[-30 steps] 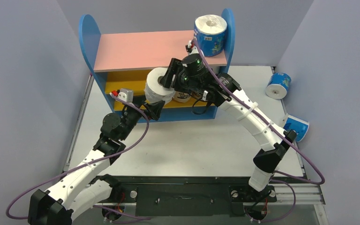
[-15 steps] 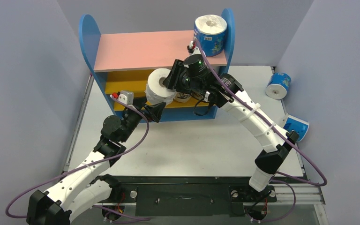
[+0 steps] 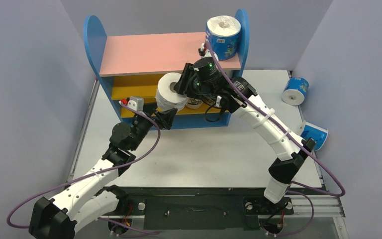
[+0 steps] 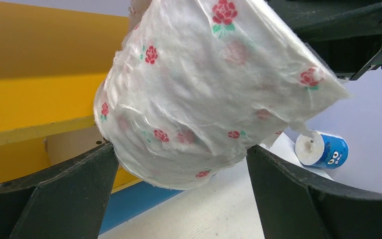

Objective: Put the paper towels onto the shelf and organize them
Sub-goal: Place the paper towel on the shelf.

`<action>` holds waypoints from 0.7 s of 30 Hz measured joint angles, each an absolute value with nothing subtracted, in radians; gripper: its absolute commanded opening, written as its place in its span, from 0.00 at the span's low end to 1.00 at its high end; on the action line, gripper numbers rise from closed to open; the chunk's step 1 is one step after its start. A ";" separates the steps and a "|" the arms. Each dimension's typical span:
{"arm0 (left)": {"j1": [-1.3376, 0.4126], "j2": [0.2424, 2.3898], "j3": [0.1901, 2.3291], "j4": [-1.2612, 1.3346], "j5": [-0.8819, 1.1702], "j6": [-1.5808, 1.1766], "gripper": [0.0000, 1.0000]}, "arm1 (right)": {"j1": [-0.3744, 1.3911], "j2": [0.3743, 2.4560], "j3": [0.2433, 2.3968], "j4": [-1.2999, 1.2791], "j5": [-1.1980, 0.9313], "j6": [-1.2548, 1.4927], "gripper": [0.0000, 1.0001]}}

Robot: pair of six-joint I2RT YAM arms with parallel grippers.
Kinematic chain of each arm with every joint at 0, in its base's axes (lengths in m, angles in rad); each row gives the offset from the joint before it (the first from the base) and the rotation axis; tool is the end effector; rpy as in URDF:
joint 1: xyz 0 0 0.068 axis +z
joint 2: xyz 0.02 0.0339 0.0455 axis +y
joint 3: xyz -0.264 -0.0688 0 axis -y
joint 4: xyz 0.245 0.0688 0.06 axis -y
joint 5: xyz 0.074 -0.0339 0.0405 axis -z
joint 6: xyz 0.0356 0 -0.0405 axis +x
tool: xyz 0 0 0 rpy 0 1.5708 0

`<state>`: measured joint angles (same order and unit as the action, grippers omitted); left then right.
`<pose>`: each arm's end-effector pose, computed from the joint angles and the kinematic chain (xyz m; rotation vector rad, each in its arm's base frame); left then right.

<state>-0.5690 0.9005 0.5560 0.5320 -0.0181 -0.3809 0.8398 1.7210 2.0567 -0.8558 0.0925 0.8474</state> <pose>0.1811 -0.1150 0.3145 0.1185 1.4228 -0.7768 0.2468 0.2703 0.4575 0.0681 2.2245 0.8950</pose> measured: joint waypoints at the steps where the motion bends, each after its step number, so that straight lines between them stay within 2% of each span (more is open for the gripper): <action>1: -0.569 0.906 0.556 0.538 -0.020 -0.381 0.96 | 0.840 1.728 2.070 -0.863 0.095 0.846 0.48; 8: -0.569 0.939 0.556 0.553 -0.038 -0.382 0.96 | 0.840 1.760 2.117 -0.875 0.093 0.849 0.59; 21: -0.574 0.946 0.556 0.562 -0.054 -0.382 0.96 | 0.840 1.757 2.115 -0.854 0.080 0.856 0.68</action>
